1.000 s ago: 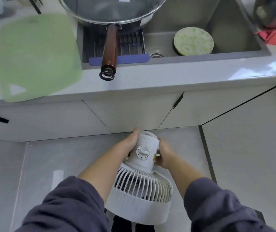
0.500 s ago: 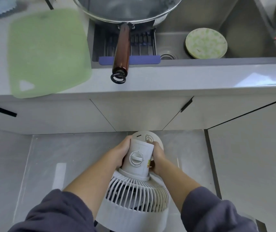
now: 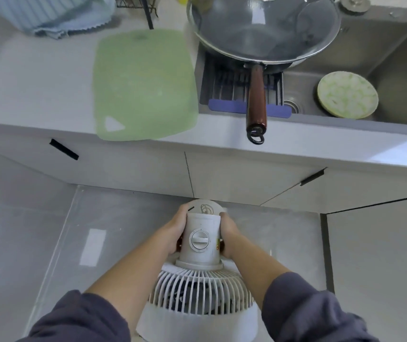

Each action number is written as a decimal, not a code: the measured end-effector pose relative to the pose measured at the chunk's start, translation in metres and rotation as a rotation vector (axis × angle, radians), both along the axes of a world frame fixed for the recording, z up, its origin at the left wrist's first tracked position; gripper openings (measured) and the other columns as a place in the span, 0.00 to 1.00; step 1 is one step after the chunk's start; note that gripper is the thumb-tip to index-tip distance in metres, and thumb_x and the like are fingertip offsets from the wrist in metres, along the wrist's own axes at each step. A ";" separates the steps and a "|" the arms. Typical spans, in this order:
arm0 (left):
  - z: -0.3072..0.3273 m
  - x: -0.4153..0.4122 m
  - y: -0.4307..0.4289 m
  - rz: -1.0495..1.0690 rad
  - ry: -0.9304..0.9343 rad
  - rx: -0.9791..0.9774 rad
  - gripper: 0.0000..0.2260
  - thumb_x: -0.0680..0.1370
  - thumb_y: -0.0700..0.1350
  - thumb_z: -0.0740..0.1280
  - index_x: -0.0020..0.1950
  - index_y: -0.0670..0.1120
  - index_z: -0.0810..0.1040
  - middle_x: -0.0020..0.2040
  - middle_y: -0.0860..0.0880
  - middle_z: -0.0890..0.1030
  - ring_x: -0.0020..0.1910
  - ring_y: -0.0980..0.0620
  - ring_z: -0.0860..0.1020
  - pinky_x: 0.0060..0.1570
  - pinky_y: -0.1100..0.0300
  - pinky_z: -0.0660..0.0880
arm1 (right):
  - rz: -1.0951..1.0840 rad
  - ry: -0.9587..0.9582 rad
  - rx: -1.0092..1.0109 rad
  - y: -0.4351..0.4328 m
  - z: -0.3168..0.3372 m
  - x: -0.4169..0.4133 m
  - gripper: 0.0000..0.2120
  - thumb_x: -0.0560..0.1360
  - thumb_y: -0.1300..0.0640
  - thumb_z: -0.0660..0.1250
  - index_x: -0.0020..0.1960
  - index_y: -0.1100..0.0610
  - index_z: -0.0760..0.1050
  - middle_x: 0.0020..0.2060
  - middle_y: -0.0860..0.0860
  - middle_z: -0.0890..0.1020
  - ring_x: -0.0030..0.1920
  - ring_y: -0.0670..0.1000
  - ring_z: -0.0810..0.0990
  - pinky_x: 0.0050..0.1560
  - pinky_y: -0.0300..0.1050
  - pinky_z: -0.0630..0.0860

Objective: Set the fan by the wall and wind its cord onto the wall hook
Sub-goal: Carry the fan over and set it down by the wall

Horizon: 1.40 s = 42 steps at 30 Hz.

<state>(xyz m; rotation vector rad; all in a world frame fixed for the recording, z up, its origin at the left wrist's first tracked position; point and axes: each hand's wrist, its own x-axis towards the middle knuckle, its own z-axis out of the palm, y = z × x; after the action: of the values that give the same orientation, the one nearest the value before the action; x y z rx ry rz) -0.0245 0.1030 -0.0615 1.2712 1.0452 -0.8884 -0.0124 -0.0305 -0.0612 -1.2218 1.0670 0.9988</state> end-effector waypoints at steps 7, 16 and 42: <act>0.015 -0.007 0.071 0.064 -0.003 -0.047 0.25 0.72 0.62 0.55 0.43 0.45 0.82 0.42 0.43 0.85 0.44 0.44 0.81 0.46 0.55 0.77 | 0.097 0.009 0.048 0.065 0.021 0.000 0.31 0.78 0.36 0.53 0.59 0.60 0.78 0.57 0.60 0.82 0.59 0.60 0.80 0.64 0.56 0.75; 0.027 -0.022 0.147 0.189 0.018 0.042 0.25 0.74 0.58 0.56 0.22 0.47 0.75 0.25 0.49 0.80 0.23 0.50 0.78 0.30 0.63 0.73 | 0.203 -0.006 0.059 0.146 0.038 -0.002 0.29 0.78 0.39 0.52 0.58 0.60 0.79 0.55 0.60 0.82 0.57 0.60 0.81 0.64 0.57 0.74; 0.036 -0.057 0.331 0.774 -0.007 0.124 0.18 0.76 0.56 0.54 0.44 0.46 0.78 0.28 0.48 0.82 0.33 0.48 0.79 0.34 0.61 0.75 | 0.759 -0.026 0.072 0.379 0.029 0.026 0.27 0.77 0.40 0.52 0.57 0.59 0.80 0.56 0.60 0.83 0.57 0.61 0.81 0.61 0.58 0.76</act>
<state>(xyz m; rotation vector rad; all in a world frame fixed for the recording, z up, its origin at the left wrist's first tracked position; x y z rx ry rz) -0.0814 0.4342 -0.0251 0.8435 1.4535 -0.2267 0.0136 0.3489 -0.0323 -1.6145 0.5243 1.5667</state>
